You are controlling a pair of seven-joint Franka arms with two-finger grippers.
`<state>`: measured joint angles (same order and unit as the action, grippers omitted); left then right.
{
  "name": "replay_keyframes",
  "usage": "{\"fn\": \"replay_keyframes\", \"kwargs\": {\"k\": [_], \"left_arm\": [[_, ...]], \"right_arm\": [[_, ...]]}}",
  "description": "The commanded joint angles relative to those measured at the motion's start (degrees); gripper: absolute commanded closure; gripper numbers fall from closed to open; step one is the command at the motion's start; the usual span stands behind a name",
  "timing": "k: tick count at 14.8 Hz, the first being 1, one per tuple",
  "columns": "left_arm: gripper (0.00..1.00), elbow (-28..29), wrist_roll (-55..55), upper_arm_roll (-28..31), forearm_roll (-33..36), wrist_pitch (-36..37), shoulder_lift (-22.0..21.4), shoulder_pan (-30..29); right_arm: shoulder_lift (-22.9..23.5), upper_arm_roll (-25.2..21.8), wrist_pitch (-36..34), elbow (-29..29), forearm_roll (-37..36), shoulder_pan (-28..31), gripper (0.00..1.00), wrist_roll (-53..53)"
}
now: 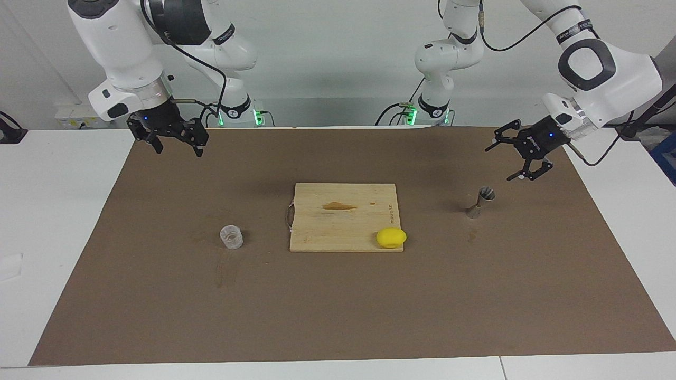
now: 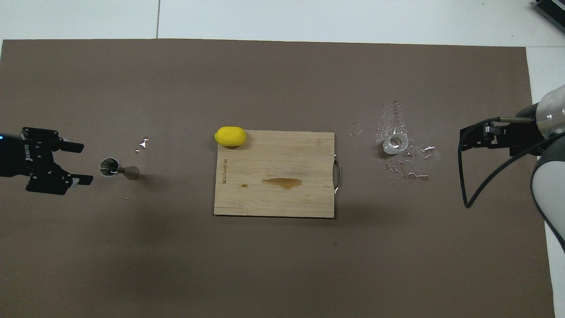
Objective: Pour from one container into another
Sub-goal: 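Open the left gripper and position it around the metal cup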
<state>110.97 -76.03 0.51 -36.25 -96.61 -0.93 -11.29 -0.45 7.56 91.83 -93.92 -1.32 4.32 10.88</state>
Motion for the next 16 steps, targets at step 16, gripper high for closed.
{"fn": "replay_keyframes", "kwargs": {"k": [16], "left_arm": [[0.0,6.96,-52.01,-0.43,-24.56,8.11,15.34,-14.89]], "right_arm": [[-0.25,0.35,-0.16,-0.38,-0.43,0.52,0.0,-0.42]]}}
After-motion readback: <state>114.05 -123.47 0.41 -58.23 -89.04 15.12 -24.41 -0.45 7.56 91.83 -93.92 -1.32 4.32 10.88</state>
